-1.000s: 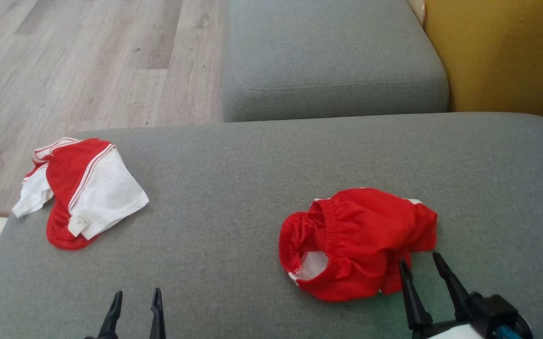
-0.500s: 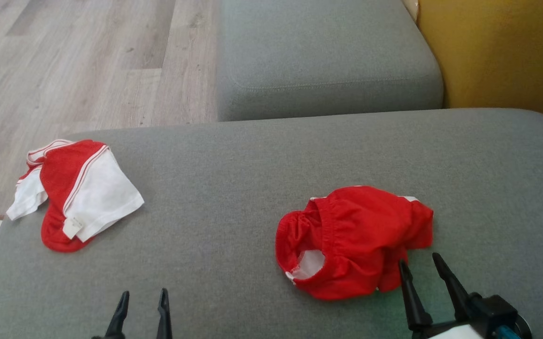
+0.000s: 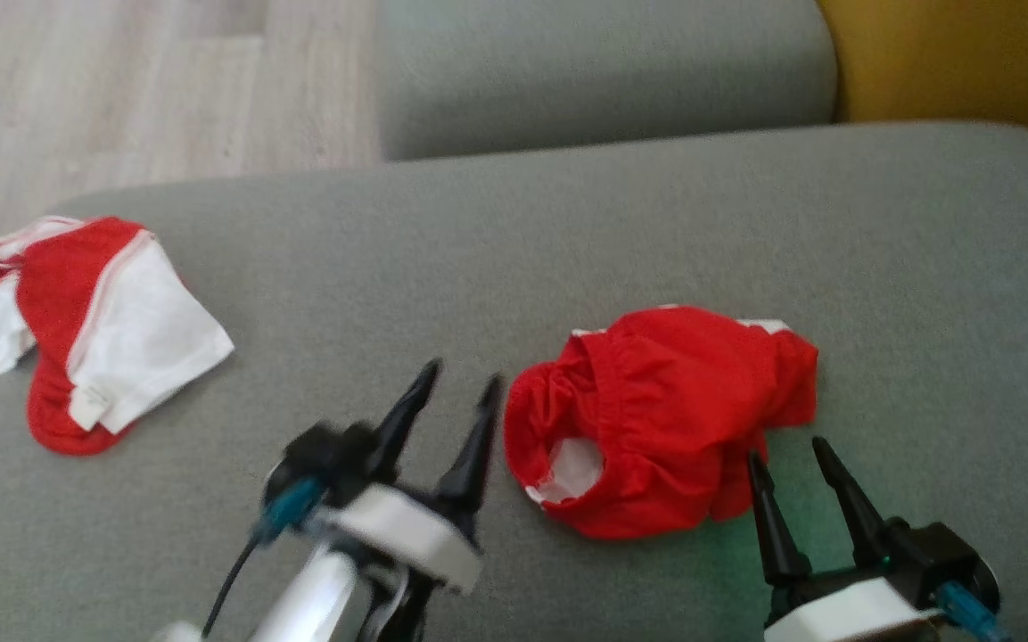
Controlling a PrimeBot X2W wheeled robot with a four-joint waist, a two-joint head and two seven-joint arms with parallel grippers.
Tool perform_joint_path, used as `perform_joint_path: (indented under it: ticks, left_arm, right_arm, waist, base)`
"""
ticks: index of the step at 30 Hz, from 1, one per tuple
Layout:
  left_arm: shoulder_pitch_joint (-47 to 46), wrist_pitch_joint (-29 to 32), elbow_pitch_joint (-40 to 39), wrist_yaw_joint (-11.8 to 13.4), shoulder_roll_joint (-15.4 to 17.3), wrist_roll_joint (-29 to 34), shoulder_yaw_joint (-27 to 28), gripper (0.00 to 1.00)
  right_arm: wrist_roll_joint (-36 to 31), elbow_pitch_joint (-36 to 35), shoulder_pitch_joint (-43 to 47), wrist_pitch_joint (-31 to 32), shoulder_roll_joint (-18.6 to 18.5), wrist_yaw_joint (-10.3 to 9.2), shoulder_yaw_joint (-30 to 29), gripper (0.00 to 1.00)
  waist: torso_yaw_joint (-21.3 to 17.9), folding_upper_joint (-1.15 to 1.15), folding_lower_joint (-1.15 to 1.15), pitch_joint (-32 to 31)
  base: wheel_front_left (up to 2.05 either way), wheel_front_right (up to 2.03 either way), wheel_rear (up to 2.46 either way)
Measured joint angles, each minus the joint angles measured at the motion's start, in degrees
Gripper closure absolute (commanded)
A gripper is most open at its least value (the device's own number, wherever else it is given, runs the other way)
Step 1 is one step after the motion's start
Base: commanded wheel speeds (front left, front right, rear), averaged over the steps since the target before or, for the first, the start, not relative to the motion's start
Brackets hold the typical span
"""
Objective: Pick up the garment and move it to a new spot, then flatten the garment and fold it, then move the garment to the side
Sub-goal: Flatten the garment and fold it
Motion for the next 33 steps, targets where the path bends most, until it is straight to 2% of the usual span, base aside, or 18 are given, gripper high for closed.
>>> perform_joint_path:
  ticks: [4, 7, 10, 11, 16, 21, 29, 30, 31, 32, 33]
  left_arm:
    - [-9.1, 0.2, 5.9, -0.4, -0.1, -7.7, -7.2, 0.00]
    - [-15.8, 2.7, 9.2, 0.1, -0.2, -14.4, -11.6, 0.00]
    - [-22.6, 6.4, 13.1, 1.0, -0.3, -21.0, -15.1, 0.00]
    - [-22.6, 6.4, 13.1, 1.0, -0.3, -21.0, -15.1, 0.00]
    - [-30.9, 15.1, 21.7, 4.9, -0.4, -32.9, -20.1, 0.00]
    - [-33.0, 16.5, 26.9, 6.6, -0.4, -37.6, -23.1, 0.00]
    - [-36.7, 16.2, 32.6, 6.5, -0.5, -45.5, -23.6, 0.00]
    - [-37.1, 16.2, 33.2, 6.3, -0.5, -46.2, -23.6, 0.15]
    - [-37.5, 16.4, 33.8, 6.1, -0.5, -47.0, -23.8, 0.46]
    - [-37.8, 16.6, 34.1, 6.1, -0.5, -48.0, -23.8, 0.58]
    - [-38.1, 16.6, 34.6, 5.9, -0.6, -48.9, -23.9, 0.73]
  right_arm:
    - [0.0, -0.5, -1.1, 0.0, 0.0, 0.00, 0.3, 0.00]
    - [-0.3, -0.6, -2.1, 0.0, 0.0, 0.00, 0.5, 0.00]
    - [-0.4, -0.9, -4.1, 0.0, 0.0, 0.00, 1.1, 0.00]
    - [-0.4, -0.9, -4.1, 0.0, 0.0, 0.00, 1.1, 0.00]
    - [-1.3, -1.4, -6.6, 0.0, 0.0, -0.01, 1.6, 0.00]
    - [-1.4, -1.4, -6.7, 0.0, 0.0, 0.00, 2.0, 0.00]
    - [-1.3, -1.5, -8.8, 0.0, 0.0, -0.01, 2.4, 0.00]
    - [-1.3, -1.5, -9.0, 0.0, 0.0, 0.00, 2.4, 0.00]
    - [-1.2, -1.6, -9.1, 0.0, 0.0, -0.01, 2.4, 0.00]
    - [-1.2, -1.5, -9.1, 0.0, 0.0, 0.00, 2.4, 0.00]
    - [-1.2, -1.5, -9.1, 0.0, 0.0, -0.01, 2.4, 0.00]
  waist:
    - [-1.5, 0.00, 0.00, 2.6]
    - [-2.5, 0.00, 0.00, 4.9]
    - [-3.6, 0.00, 0.01, 7.4]
    - [-3.6, 0.00, 0.01, 7.4]
    - [-6.0, 0.00, 0.01, 11.5]
    - [-7.8, 0.00, 0.01, 13.1]
    - [-10.3, 0.00, 0.01, 15.0]
    - [-10.6, 0.00, 0.01, 15.2]
    - [-10.9, 0.00, 0.01, 15.3]
    - [-11.2, 0.00, 0.01, 15.5]
    - [-11.5, 0.00, 0.01, 15.6]
  base:
    - [0.00, 0.00, 0.00]
    - [0.00, 0.00, 0.00]
    - [0.00, 0.00, 0.00]
    - [0.00, 0.00, 0.00]
    - [0.00, 0.00, 0.00]
    - [0.00, 0.00, 0.00]
    - [0.00, 0.00, 0.00]
    - [0.00, 0.00, 0.00]
    - [0.00, 0.00, 0.00]
    - [0.00, 0.00, 0.00]
    - [0.00, 0.00, 0.00]
